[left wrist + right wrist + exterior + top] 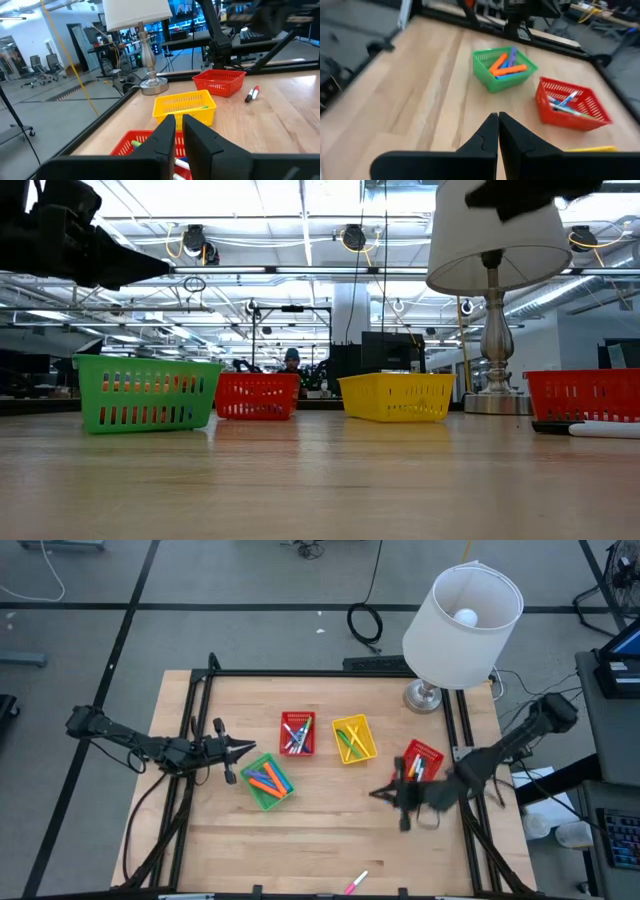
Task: Pick & Place Markers
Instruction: Put the pink highlighter into the right red bin, then put the black highlighter into the right red bin
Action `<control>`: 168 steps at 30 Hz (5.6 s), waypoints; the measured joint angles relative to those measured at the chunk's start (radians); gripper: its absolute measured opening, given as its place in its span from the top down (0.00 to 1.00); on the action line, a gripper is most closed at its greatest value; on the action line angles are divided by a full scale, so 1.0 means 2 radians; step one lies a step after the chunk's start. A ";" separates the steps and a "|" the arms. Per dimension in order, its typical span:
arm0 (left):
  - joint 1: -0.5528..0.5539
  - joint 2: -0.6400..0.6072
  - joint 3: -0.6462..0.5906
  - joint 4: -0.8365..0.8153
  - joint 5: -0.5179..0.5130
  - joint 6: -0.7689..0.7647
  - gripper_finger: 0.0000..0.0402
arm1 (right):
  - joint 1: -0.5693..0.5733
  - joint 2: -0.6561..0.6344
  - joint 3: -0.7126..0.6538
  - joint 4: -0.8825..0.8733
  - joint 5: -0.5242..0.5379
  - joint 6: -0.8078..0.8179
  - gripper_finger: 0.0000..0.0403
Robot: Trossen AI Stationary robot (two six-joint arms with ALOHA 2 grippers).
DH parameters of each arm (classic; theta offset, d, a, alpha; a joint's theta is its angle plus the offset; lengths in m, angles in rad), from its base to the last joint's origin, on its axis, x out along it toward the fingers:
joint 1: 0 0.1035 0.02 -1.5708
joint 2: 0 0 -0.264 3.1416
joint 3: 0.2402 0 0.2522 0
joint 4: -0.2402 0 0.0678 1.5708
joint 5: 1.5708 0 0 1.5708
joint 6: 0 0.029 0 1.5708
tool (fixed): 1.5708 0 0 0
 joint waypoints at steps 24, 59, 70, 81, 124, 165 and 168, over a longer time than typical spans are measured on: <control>0.000 0.000 0.000 0.012 0.001 0.017 0.89 | 0.060 0.400 0.398 -0.294 -0.213 0.068 0.82; 0.000 0.000 0.000 0.009 0.007 0.011 0.89 | 0.055 0.489 0.387 -0.213 -0.320 0.022 0.82; 0.000 0.000 0.000 0.004 0.007 0.011 0.89 | 0.056 0.471 0.385 -0.246 -0.308 0.032 0.94; 0.000 0.001 0.001 -0.003 0.008 0.009 0.89 | 0.089 0.307 0.385 -0.402 -0.117 0.085 0.95; 0.000 0.001 0.001 -0.002 0.007 -0.004 0.89 | -0.156 0.005 0.036 -0.608 -0.186 0.172 0.95; 0.000 0.001 0.000 0.016 0.007 -0.049 0.89 | 0.066 0.011 0.179 -0.154 -0.002 -0.028 0.98; 0.000 0.001 0.000 0.024 0.009 -0.055 0.89 | 0.082 0.011 0.126 -0.071 -0.002 -0.044 0.99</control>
